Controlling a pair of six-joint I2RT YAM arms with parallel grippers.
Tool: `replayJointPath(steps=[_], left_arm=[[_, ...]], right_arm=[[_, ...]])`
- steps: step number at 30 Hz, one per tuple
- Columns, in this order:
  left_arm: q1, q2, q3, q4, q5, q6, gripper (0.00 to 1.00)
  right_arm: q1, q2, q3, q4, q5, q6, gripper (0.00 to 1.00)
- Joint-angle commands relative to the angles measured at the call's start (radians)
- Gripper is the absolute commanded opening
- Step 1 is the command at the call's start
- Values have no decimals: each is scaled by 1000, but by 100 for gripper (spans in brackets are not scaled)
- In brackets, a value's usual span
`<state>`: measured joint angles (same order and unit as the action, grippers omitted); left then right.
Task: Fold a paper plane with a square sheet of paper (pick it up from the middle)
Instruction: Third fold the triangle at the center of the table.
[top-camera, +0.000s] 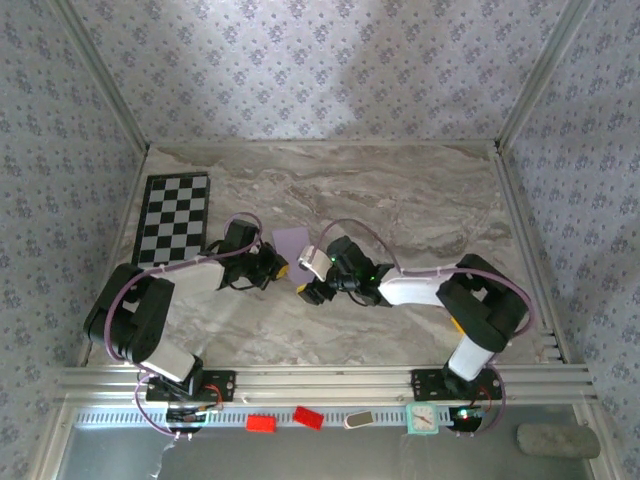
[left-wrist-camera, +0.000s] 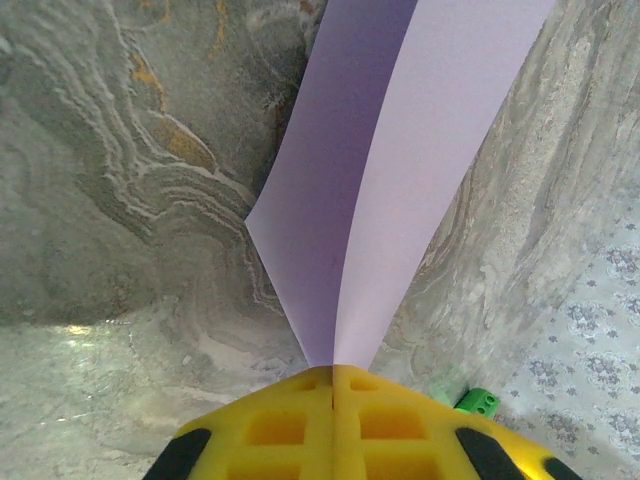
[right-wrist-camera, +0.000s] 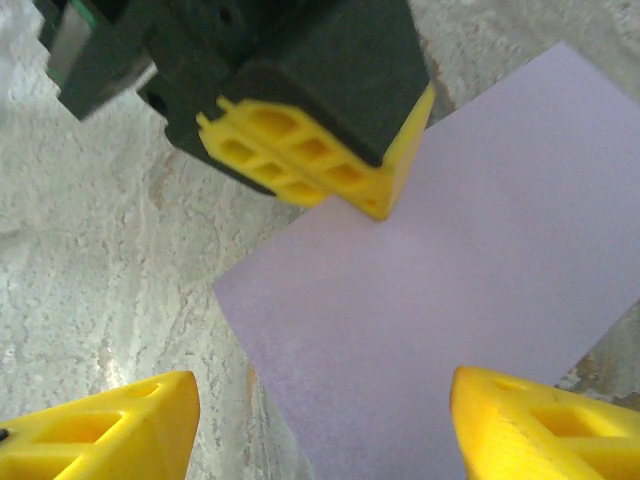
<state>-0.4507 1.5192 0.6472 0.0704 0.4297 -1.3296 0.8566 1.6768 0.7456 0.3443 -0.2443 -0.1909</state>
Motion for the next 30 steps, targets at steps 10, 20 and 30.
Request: replayJointPath(steps=[10, 20, 30], left_arm=[[4, -3, 31, -18, 9, -22, 0], [5, -4, 27, -15, 12, -24, 0], [4, -20, 4, -18, 2, -30, 7]], right_arm=[[40, 86, 59, 84, 90, -74, 60], [61, 84, 51, 98, 53, -98, 41], [65, 78, 48, 69, 27, -88, 16]])
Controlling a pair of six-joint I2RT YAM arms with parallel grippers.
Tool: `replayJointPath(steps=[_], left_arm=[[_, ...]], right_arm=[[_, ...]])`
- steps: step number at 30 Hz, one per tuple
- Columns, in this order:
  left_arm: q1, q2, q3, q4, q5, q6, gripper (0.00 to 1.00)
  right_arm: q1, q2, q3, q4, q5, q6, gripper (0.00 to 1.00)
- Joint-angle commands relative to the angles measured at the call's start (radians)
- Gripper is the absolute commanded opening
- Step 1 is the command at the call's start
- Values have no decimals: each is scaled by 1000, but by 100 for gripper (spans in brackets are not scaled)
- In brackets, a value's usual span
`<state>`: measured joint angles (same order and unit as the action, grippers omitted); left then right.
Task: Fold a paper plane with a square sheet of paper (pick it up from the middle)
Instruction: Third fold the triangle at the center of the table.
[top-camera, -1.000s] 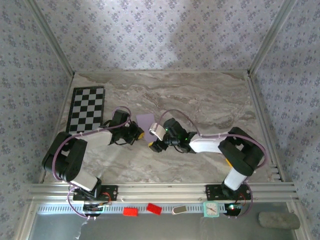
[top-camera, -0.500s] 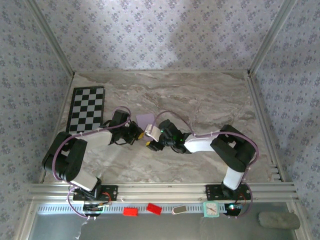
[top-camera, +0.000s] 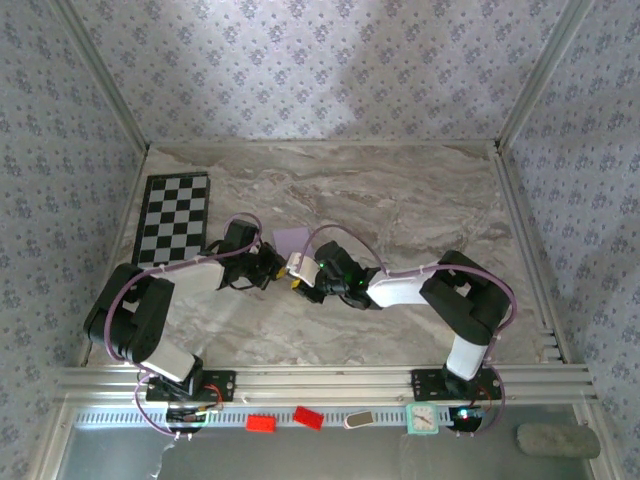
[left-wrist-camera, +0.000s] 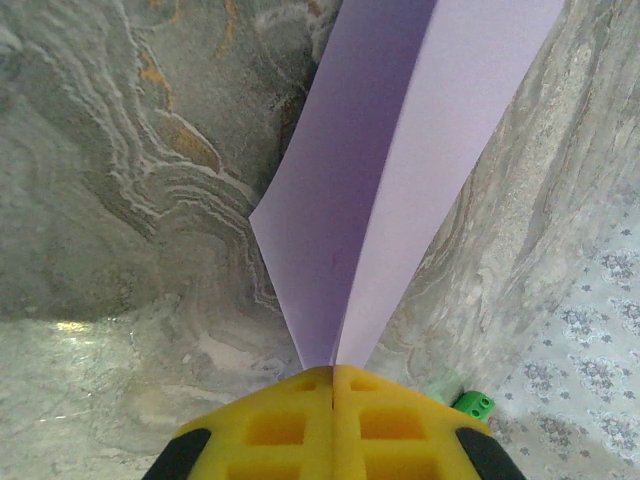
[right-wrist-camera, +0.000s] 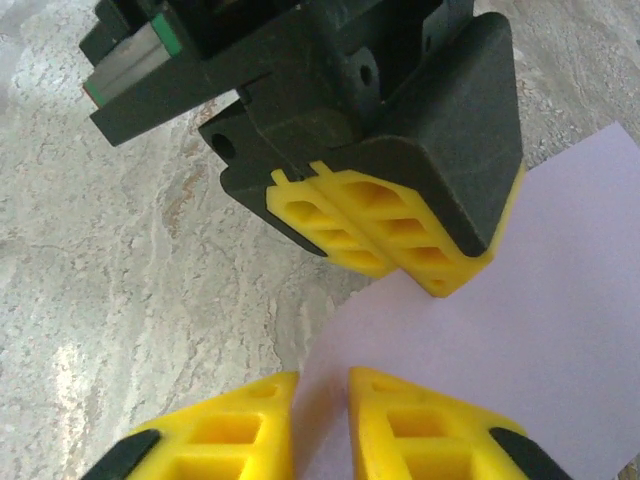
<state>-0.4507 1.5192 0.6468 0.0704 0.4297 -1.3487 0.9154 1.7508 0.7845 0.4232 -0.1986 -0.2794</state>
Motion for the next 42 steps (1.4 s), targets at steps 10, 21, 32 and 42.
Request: replayJointPath(steps=[10, 21, 32, 42], left_arm=[[100, -157, -14, -136, -31, 105, 36], [84, -79, 87, -186, 4, 230, 37], [33, 153, 239, -282, -7, 352, 27], [3, 281, 323, -423, -72, 452, 17]], right_arm=[[1, -47, 14, -157, -133, 95, 6], [-7, -66, 7, -214, -267, 266, 7], [-47, -37, 17, -165, -302, 440, 7], [-72, -21, 60, -225, -215, 513, 6]])
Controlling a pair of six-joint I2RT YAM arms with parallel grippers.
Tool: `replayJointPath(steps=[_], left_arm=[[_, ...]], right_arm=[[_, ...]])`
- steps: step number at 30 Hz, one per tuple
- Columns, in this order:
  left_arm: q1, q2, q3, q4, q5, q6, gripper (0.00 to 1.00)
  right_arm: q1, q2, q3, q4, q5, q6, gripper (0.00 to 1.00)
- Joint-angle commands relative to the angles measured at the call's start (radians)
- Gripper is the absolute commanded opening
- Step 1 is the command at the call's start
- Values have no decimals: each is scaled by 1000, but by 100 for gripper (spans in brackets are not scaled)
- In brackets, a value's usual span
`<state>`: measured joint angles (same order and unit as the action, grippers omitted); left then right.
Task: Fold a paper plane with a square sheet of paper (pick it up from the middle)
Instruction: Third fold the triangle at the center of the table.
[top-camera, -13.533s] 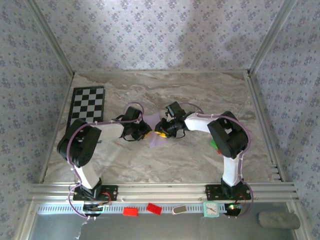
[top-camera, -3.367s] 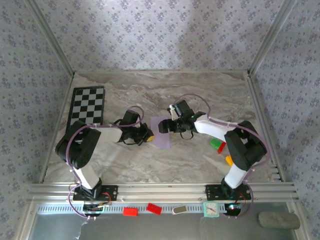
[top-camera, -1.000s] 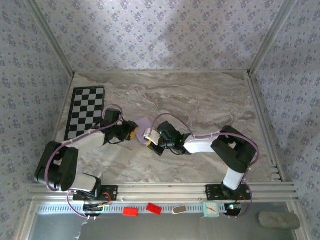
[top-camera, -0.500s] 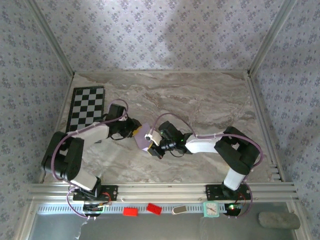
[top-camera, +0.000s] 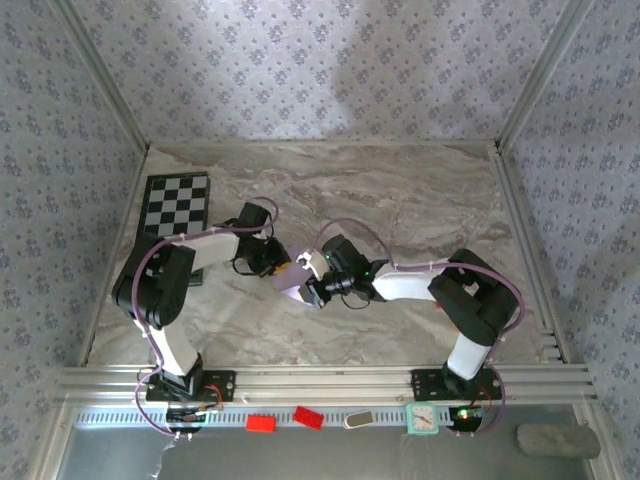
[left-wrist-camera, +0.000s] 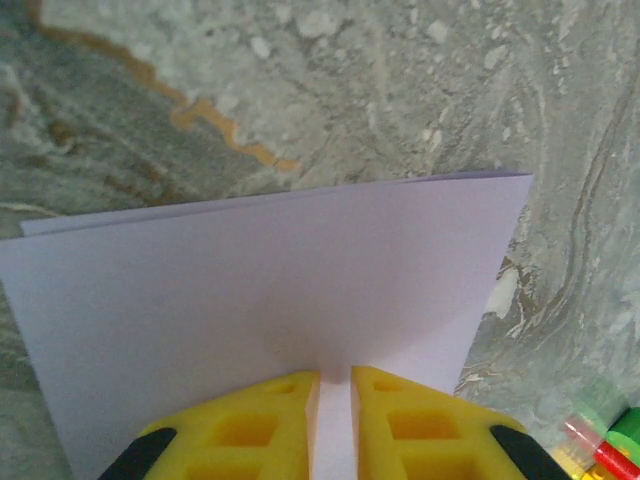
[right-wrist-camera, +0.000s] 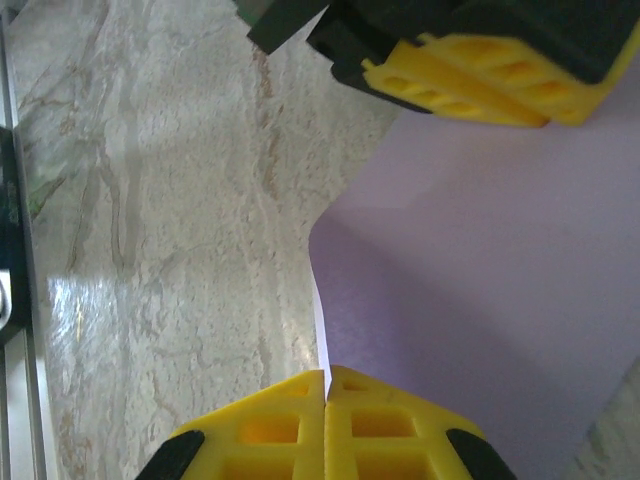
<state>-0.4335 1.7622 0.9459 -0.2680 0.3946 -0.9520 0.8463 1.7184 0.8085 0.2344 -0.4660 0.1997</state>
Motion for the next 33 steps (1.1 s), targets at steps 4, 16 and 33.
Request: replayJointPath(steps=[4, 16, 33], left_arm=[[-23, 73, 48, -103, -37, 86, 14], [-25, 100, 76, -87, -8, 120, 14], [-25, 110, 82, -67, 24, 136, 13]], right_arm=[[-5, 20, 56, -75, 131, 38, 5], [-13, 55, 101, -148, 205, 87, 4], [-21, 89, 131, -180, 215, 104, 5]])
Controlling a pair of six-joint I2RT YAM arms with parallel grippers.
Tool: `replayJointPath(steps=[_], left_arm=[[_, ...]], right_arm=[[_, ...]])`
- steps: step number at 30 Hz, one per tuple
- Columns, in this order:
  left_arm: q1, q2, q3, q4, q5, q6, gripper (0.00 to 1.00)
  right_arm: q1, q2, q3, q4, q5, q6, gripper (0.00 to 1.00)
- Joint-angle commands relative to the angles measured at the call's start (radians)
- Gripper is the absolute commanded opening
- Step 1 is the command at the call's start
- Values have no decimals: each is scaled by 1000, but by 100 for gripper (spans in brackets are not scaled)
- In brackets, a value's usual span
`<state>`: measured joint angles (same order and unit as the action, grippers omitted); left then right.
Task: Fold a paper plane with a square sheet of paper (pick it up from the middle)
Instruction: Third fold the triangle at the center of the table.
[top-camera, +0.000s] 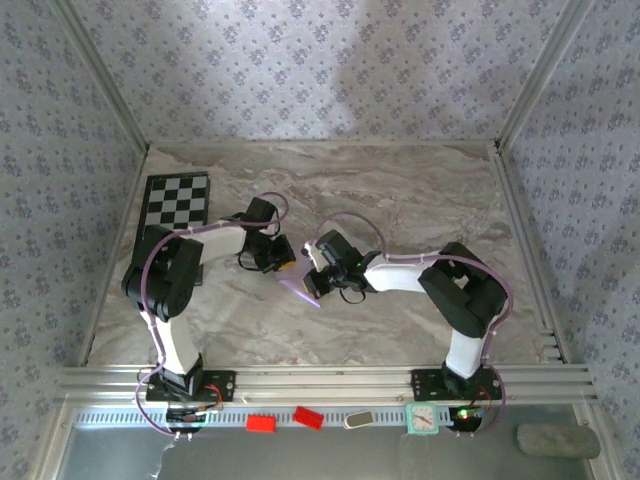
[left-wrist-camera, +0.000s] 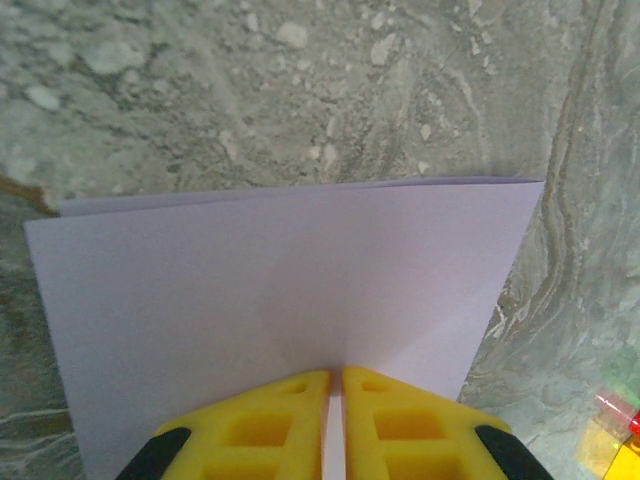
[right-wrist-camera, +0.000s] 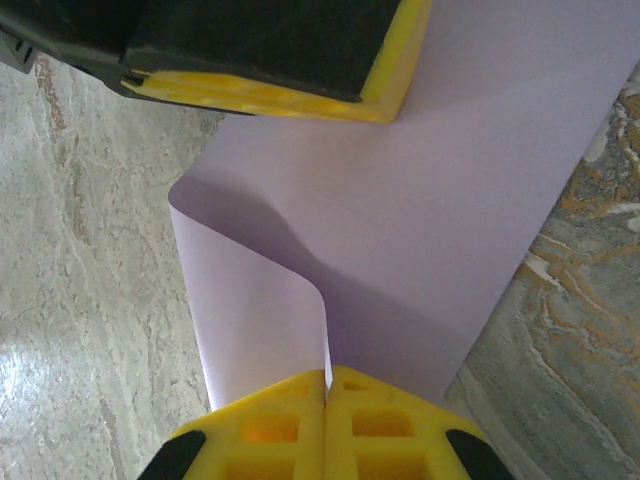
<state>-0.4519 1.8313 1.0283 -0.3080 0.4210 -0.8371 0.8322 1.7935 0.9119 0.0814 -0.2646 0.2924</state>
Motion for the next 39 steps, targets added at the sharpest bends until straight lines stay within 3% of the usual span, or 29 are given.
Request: replayJointPath(steps=[1, 39], left_arm=[[-7, 41, -1, -25, -1, 20, 13], [27, -65, 7, -31, -48, 20, 17]], right_arm=[[-7, 15, 29, -28, 14, 11, 5], [-23, 54, 45, -89, -20, 42, 5]])
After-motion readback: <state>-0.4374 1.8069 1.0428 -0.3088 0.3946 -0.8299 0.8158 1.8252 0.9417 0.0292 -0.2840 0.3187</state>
